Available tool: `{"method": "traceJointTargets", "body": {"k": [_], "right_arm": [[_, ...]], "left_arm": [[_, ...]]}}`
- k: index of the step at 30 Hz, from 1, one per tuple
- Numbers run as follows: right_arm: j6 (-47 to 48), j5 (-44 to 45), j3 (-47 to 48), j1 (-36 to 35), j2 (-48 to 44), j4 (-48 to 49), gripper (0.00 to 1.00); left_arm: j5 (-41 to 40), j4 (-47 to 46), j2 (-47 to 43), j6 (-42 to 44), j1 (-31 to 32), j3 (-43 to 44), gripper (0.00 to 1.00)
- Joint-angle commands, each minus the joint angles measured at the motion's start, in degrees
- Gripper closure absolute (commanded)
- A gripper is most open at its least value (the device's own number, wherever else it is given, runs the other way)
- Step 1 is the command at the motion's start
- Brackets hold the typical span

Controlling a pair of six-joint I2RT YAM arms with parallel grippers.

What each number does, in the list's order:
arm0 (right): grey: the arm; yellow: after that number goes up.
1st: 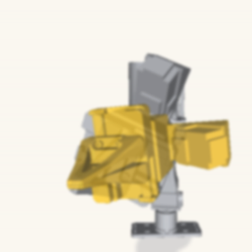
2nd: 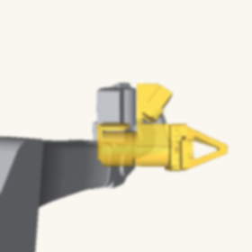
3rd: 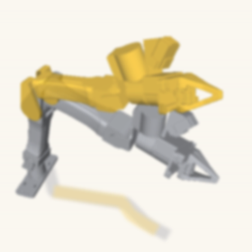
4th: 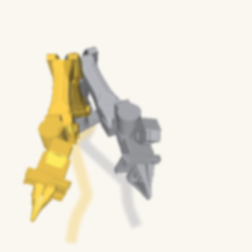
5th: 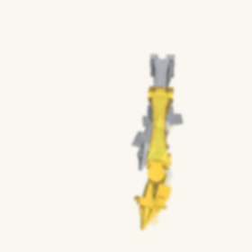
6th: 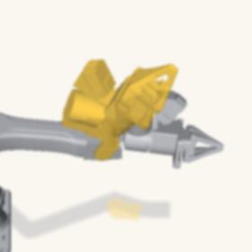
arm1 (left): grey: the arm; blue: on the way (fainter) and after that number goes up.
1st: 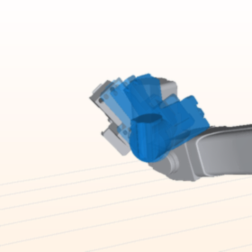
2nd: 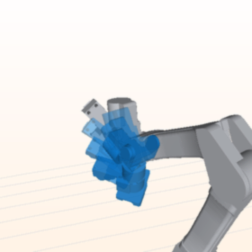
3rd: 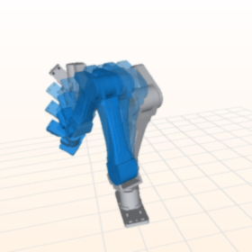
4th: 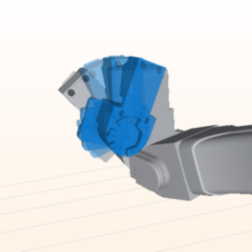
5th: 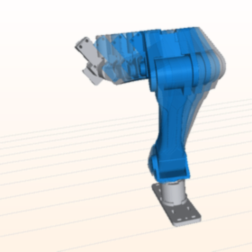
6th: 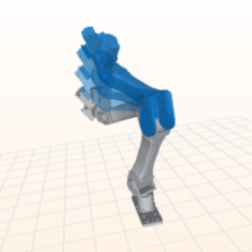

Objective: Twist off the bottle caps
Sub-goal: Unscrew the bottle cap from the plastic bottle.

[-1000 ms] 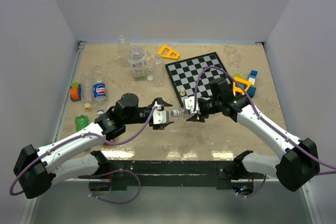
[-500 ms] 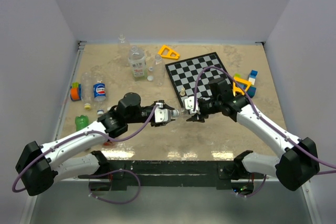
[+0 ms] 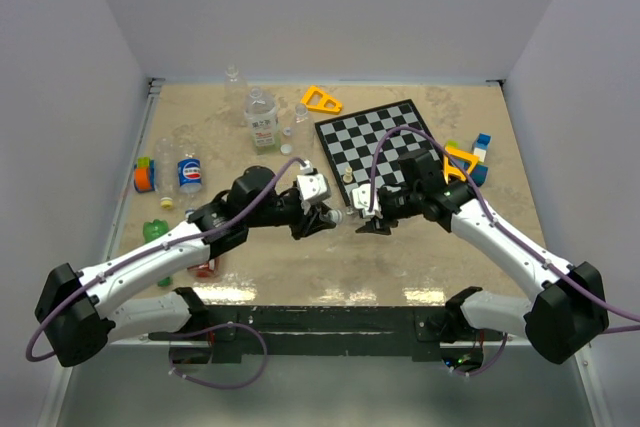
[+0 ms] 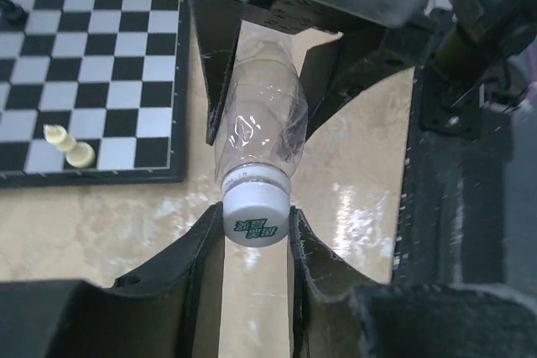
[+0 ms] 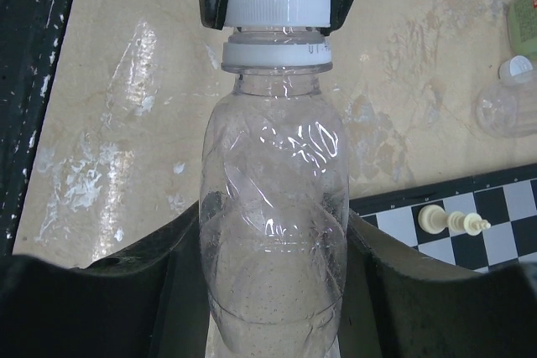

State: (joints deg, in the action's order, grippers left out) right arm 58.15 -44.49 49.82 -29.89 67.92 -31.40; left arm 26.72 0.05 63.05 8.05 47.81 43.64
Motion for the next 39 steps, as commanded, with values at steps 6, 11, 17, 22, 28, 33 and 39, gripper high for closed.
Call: {"method": "traceJointTargets", "body": {"k": [6,11,17,22,28,33,39], "right_arm": [[1.17,-0.33,0.1,-0.26,0.28,0.64,0.85],[1.0,-0.42,0.01,-0.35,0.11,0.72,0.85],[0.91,-0.16,0.01,-0.26,0.37,0.72,0.85],[0.91,-0.16,0.01,-0.34,0.46,0.81,0.85],[1.0,-0.25,0.01,-0.35,0.37,0.81,0.85],[1.0,-0.25,0.01,-0.34,0.2,0.72,0.85],[1.0,-0.25,0.01,-0.26,0.19,0.64,0.85]], "left_arm": [[-12.56,11.36,-3.01,-49.42,0.0,5.76,1.0],[-14.32,11.11,-4.86,-52.88,0.0,5.4,1.0],[-14.77,11.02,-4.51,-51.04,0.0,5.93,1.0],[-15.91,11.81,-4.95,-48.93,0.0,6.55,0.65],[-16.43,11.37,-8.72,-44.45,-0.09,6.64,0.27],[-18.19,13.48,-12.59,-39.09,-0.18,6.64,0.12],[-20.39,14.89,-16.37,-29.17,-0.26,7.07,0.04]]}}
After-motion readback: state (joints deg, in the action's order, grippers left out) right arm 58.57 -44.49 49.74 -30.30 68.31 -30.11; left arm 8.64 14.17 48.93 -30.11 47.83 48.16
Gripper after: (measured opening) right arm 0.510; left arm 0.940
